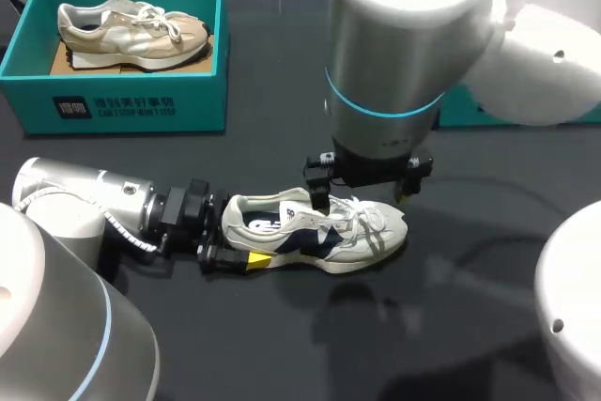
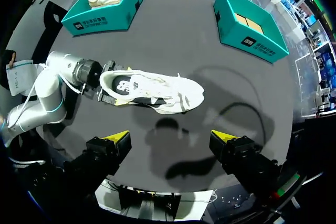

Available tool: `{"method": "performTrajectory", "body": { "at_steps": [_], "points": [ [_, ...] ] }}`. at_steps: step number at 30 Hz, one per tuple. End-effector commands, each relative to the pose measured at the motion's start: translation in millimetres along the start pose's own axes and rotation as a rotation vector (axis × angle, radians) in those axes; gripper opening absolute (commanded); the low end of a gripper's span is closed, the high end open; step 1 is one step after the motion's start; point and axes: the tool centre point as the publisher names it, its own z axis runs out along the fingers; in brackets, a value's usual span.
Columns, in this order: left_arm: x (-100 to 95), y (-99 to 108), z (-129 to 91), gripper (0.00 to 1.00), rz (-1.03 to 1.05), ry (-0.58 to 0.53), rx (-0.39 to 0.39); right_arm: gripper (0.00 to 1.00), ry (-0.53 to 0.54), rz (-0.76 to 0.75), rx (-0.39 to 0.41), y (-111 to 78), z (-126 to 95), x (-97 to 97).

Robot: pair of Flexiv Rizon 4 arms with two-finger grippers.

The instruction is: Take the shoe out of the shoebox, open the shoe tongue, remove and reinsert the insole, then place the shoe into the shoebox

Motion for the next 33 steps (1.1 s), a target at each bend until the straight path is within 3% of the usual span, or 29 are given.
{"method": "performTrajectory", "body": {
  "at_steps": [1,7,19,33],
  "points": [
    [-2.5,2,2,0.0,-0.001,0.001,-0.001,1.0,-0.184,0.032,-0.016,-3.8,-10,16.7],
    [-2.5,2,2,0.0,-0.001,0.001,-0.001,1.0,-0.236,0.054,-0.018,-9.1,-9,32.3],
    [-2.5,2,2,0.0,-0.001,0.001,-0.001,1.0,-0.239,0.029,-0.029,-9.4,-4,63.1],
    [-2.5,2,2,0.0,-0.001,0.001,-0.001,1.0,-0.215,0.02,-0.035,-11.6,-4,67.0]
  ]
}}
